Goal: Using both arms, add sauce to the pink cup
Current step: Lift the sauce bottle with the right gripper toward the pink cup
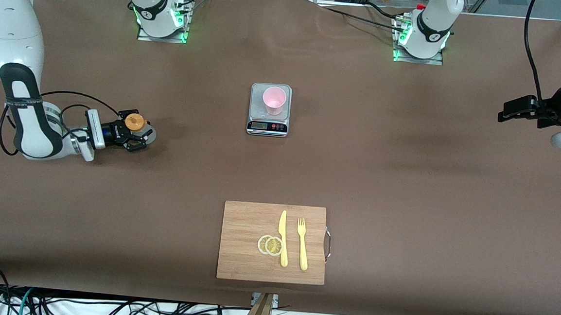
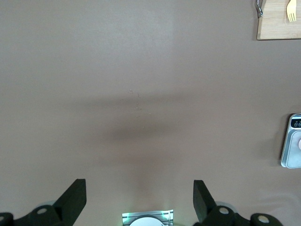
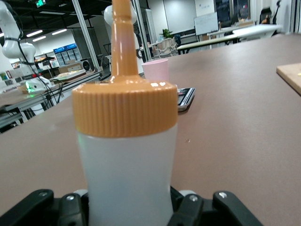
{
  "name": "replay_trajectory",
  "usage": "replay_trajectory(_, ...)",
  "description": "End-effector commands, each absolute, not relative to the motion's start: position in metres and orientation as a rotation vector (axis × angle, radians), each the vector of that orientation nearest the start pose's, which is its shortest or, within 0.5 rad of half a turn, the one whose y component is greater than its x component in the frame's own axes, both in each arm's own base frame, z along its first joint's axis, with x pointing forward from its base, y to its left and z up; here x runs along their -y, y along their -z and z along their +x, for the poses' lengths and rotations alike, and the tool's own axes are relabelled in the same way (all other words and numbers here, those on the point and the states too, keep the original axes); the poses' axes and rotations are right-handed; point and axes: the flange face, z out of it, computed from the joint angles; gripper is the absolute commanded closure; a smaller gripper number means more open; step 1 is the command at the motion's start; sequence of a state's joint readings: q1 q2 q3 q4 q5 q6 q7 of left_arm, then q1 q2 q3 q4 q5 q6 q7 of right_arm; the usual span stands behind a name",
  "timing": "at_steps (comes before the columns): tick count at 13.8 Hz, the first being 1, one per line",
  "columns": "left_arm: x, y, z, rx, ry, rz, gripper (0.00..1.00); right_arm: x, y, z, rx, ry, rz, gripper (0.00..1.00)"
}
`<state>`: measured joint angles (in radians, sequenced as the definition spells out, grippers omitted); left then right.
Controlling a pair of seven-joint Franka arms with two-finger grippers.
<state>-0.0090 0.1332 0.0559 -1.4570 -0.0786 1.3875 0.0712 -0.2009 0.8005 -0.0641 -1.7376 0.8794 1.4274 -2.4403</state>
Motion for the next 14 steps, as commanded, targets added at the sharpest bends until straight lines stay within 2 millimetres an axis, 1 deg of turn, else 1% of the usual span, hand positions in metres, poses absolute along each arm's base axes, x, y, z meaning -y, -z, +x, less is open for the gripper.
replay_trajectory(1, -0.013, -0.589, 0.574, -0.091, -0.320, -3.191, 0.00, 0.019, -0.180, 0.572, 1.467, 0.407, -1.307, 1.00)
replay_trajectory(2, -0.011, -0.590, 0.574, -0.096, -0.318, -3.192, 0.00, 0.002, -0.195, 0.582, 1.494, 0.336, -1.331, 1.00)
replay_trajectory(3, -0.010, -0.590, 0.574, -0.099, -0.318, -3.192, 0.00, -0.011, -0.204, 0.589, 1.516, 0.276, -1.351, 1.00)
replay_trajectory(4, -0.009, -0.591, 0.574, -0.099, -0.316, -3.192, 0.00, -0.029, -0.219, 0.597, 1.545, 0.211, -1.376, 1.00)
replay_trajectory(6, -0.009, -0.593, 0.575, -0.102, -0.306, -3.193, 0.00, -0.065, -0.253, 0.606, 1.637, 0.046, -1.485, 1.00)
replay_trajectory(7, -0.010, -0.593, 0.578, -0.102, -0.303, -3.191, 0.00, -0.086, -0.264, 0.609, 1.675, -0.041, -1.534, 1.00)
replay_trajectory(10, -0.009, -0.594, 0.579, -0.104, -0.296, -3.191, 0.00, -0.156, -0.294, 0.609, 1.787, -0.253, -1.629, 1.00)
replay_trajectory(12, -0.010, -0.594, 0.579, -0.099, -0.296, -3.190, 0.00, -0.203, -0.311, 0.597, 1.869, -0.372, -1.668, 1.00)
replay_trajectory(14, -0.011, -0.593, 0.580, -0.099, -0.298, -3.190, 0.00, -0.245, -0.314, 0.579, 1.953, -0.506, -1.702, 1.00)
